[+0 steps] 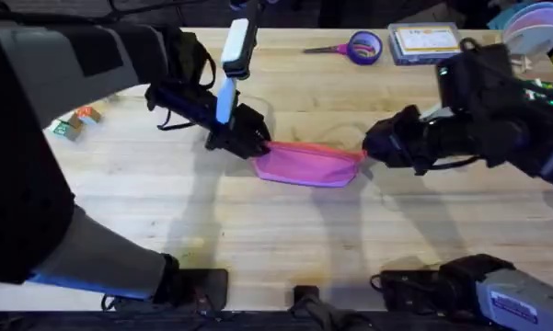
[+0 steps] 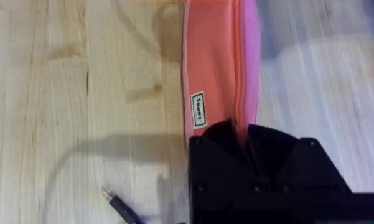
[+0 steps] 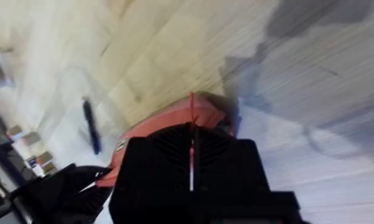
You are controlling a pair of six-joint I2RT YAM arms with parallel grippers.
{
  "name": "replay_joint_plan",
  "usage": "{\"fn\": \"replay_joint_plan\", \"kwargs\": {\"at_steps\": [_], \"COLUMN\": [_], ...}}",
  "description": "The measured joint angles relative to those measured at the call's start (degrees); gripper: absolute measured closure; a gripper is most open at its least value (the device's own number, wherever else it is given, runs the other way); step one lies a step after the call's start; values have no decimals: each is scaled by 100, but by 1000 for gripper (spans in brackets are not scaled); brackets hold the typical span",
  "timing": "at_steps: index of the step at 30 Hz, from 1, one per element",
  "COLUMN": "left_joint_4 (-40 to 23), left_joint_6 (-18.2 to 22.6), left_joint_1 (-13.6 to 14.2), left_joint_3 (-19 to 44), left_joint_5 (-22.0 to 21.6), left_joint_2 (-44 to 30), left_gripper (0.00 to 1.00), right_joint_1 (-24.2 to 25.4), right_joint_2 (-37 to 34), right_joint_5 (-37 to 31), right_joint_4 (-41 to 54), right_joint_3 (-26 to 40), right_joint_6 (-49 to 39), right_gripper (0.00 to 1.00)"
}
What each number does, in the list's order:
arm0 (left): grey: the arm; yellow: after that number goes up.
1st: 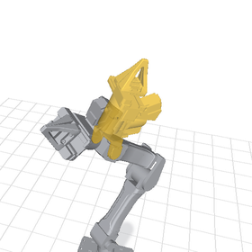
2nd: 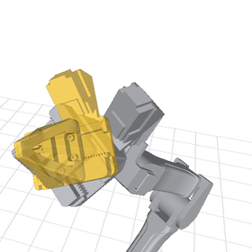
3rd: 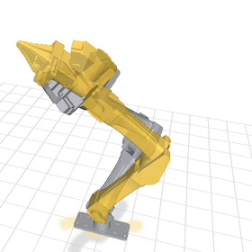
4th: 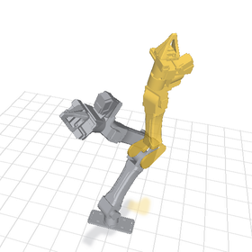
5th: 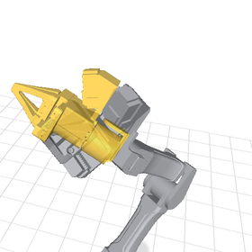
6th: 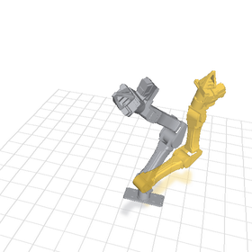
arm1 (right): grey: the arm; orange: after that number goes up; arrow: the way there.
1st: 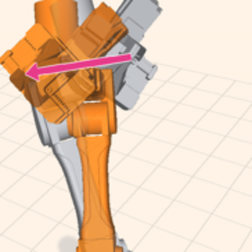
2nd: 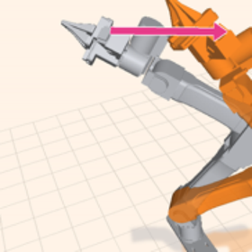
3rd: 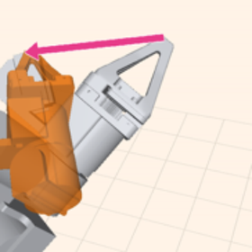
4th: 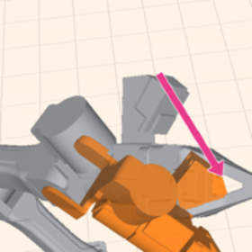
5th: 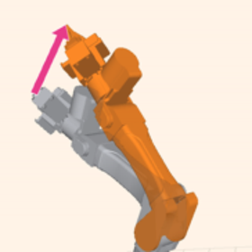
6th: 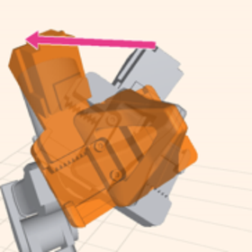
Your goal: Unzip the bag, pick up the pens from the table one at a time and place them inside, then zip the bag closed.
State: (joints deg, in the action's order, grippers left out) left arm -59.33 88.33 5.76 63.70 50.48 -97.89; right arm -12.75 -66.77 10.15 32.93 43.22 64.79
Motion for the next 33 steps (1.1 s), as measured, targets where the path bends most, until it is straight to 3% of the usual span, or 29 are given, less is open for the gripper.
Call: {"fn": "replay_joint_plan", "kwargs": {"at_steps": [8, 16, 23, 24, 33], "left_joint_4": [0, -2, -2, -2, -11], "left_joint_6": [0, 0, 0, 0, 0], "left_joint_1": [0, 0, 0, 0, -33], "left_joint_3": [0, 0, 0, 0, 0], "left_joint_5": [-18, -24, -29, -31, -59], "left_joint_2": [0, 0, 0, 0, 0], "left_gripper": [957, 957, 958, 957, 958], "right_joint_1": [-20, -242, -944, -1322, -2136], "right_joint_2": [904, 1028, 970, 812, -65], "right_joint_5": [17, -7, -330, -465, -652], "right_joint_4": [55, 69, -176, -572, -1895], "right_joint_3": [0, 0, 0, 0, 4], "right_joint_6": [-161, -225, -391, -546, -766], "right_gripper": [967, 968, 969, 969, 969]}}
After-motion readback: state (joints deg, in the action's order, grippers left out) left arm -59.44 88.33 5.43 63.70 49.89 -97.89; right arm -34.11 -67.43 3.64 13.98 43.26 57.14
